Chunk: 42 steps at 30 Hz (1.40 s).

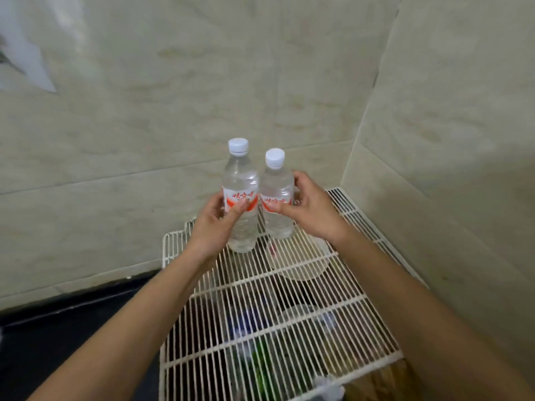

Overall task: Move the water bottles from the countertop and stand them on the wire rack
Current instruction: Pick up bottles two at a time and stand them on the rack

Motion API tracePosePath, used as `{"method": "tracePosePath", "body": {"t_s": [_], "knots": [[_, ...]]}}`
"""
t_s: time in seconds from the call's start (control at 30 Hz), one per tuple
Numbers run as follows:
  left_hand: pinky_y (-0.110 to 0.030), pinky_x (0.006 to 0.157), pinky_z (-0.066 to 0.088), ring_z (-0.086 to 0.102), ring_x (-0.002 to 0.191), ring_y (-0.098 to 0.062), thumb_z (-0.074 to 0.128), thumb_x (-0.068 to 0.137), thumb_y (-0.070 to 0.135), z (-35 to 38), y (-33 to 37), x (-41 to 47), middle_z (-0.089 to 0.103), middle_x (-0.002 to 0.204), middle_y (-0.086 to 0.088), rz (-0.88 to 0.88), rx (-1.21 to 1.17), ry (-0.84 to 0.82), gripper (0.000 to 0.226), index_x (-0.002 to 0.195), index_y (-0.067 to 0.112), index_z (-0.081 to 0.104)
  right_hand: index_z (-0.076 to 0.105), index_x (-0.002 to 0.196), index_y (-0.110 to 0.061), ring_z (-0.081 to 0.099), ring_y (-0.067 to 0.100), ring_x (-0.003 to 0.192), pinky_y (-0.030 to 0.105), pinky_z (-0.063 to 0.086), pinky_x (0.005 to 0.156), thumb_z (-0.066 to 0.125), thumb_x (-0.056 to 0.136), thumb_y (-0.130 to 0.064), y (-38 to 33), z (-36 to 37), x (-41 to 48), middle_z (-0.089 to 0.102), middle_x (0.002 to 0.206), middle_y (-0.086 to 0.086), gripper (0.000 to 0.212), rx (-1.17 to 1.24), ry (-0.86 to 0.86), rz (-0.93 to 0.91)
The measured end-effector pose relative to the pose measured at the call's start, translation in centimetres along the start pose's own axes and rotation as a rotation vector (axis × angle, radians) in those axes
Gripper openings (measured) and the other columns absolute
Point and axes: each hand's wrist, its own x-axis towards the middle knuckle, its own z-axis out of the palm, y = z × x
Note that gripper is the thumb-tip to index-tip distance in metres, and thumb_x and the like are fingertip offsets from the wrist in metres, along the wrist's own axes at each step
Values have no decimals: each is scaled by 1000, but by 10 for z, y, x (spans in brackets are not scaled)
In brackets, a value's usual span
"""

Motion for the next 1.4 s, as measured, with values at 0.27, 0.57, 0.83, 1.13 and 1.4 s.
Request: {"method": "tracePosePath", "body": {"t_s": [0.27,0.57,0.83,1.13,1.4], "knots": [[-39,93,59,72,110,-18,72,92,28,10,-1,54,76,116,-1,-21,65,175,38,127,15,64,44,150,-20,56,14,128,38,47,110,83,84,-17,24,-2,85,59,142,-4,76,57,-236,5],[-16,76,58,70,109,-9,69,94,26,13,-20,58,73,115,15,-32,113,181,42,135,23,60,30,155,-17,43,26,145,51,39,117,74,91,-36,49,3,89,41,160,2,79,-95,-366,168],[-22,85,53,64,116,-7,65,97,28,11,-19,65,69,126,12,-26,132,136,46,142,28,55,37,153,-21,51,26,139,52,44,113,71,94,-35,52,9,86,49,156,2,69,-52,-314,172],[-36,101,52,63,120,-8,62,98,34,0,-24,64,67,134,10,-34,168,86,45,142,31,54,30,158,-24,55,25,135,53,43,113,68,96,-35,52,14,85,51,154,2,73,-182,-336,128],[-44,101,47,51,136,-22,56,101,37,-4,-11,57,54,149,8,-86,209,-44,49,148,37,44,32,155,-28,49,26,142,56,40,115,65,97,-41,47,22,76,48,157,-1,69,-207,-292,149]]}}
